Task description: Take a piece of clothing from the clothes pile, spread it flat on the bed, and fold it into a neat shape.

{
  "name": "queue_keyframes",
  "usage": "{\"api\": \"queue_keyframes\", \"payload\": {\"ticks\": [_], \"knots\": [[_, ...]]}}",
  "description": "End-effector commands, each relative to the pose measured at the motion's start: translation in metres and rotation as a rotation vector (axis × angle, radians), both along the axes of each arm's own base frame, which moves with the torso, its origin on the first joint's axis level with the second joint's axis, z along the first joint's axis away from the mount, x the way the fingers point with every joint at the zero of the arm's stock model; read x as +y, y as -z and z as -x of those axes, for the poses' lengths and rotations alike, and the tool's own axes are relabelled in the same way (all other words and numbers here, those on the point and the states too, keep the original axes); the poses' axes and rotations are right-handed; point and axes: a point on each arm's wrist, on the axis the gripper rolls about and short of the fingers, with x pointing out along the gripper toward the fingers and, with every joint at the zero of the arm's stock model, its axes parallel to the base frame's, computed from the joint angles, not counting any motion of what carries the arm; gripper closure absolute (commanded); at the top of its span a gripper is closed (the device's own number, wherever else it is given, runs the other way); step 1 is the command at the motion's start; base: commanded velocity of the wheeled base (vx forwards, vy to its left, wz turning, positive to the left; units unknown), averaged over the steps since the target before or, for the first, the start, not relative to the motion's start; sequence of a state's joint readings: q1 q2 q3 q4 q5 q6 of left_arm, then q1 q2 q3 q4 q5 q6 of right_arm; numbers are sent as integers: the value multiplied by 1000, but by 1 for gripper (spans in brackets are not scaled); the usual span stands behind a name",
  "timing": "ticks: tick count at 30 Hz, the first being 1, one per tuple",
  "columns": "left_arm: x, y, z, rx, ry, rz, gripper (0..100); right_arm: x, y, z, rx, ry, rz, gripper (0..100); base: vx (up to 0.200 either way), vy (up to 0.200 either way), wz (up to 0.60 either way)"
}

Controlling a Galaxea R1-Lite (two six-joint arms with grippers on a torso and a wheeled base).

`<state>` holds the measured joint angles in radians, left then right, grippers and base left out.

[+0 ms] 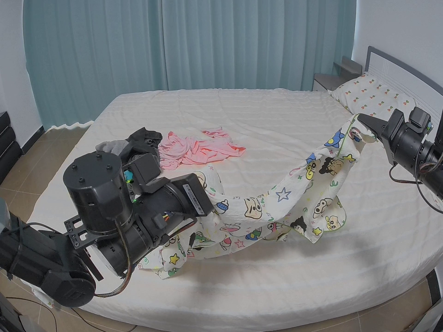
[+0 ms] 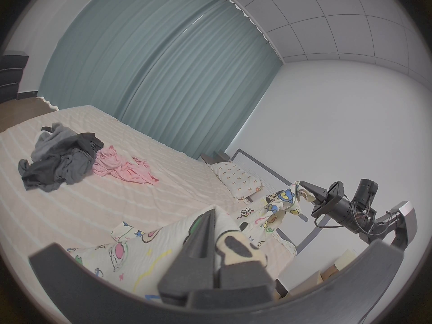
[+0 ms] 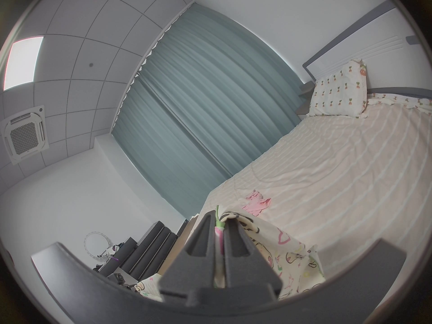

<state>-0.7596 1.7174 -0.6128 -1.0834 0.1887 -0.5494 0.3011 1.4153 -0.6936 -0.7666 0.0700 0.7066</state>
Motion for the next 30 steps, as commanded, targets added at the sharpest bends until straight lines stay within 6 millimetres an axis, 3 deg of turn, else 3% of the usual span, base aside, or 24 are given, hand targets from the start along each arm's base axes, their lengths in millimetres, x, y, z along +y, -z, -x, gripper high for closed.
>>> {"api": "queue_keyframes", "payload": {"ticks": [1, 28, 30], "knots": [[-2, 2, 1, 5, 6, -3, 100, -7, 0, 6, -5, 9, -2, 100, 0, -200, 0], [0, -10, 5, -29, -11, 27, 100, -17, -19, 20, -85, 0, -19, 100, 0, -200, 0], [2, -11, 6, -31, -16, 27, 100, -17, -18, 21, -80, -2, -18, 100, 0, 0, 0]]}}
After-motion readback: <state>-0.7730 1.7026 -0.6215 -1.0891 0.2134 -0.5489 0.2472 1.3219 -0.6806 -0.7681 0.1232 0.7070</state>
